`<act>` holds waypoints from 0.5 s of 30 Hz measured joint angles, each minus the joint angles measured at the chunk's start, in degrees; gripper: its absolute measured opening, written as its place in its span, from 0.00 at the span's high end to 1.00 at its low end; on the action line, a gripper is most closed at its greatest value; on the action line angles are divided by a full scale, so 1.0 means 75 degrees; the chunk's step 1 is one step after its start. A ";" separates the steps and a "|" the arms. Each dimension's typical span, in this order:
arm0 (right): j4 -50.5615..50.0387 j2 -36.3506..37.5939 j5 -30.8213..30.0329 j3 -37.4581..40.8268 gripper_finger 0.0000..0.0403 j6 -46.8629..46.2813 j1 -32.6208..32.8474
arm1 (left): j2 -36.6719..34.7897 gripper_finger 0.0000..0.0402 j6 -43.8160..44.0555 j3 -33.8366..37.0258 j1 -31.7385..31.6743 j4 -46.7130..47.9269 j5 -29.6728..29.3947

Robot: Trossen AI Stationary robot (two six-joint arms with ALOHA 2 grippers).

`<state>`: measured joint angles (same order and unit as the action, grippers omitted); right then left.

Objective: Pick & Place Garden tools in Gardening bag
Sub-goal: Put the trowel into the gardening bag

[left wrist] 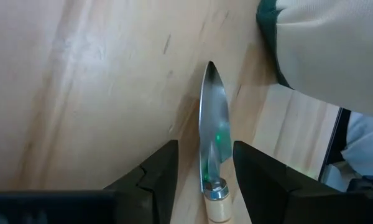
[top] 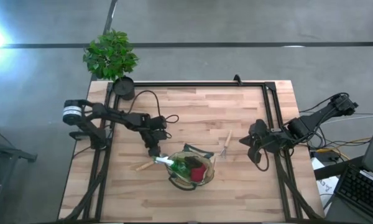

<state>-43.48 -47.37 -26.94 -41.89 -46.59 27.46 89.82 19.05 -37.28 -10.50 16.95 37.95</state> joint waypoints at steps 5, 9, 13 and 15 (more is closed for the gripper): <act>0.0003 0.0000 0.0000 0.0000 0.98 0.0012 0.0000 | 0.0006 0.70 0.0000 0.0006 0.0132 0.0019 -0.0009; 0.0003 0.0000 0.0000 0.0000 0.98 0.0028 0.0000 | 0.0006 0.86 -0.0143 0.0006 0.0166 0.0020 -0.0005; 0.0003 0.0000 0.0000 0.0000 0.98 0.0041 0.0000 | -0.0011 0.98 -0.0339 0.0006 0.0163 0.0003 0.0101; 0.0003 0.0000 0.0000 0.0000 0.98 0.0041 0.0000 | -0.0015 0.98 -0.0337 -0.0010 0.0160 0.0064 0.0103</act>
<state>-43.46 -47.37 -26.94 -41.89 -46.28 27.46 89.71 16.52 -37.35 -9.29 17.43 38.72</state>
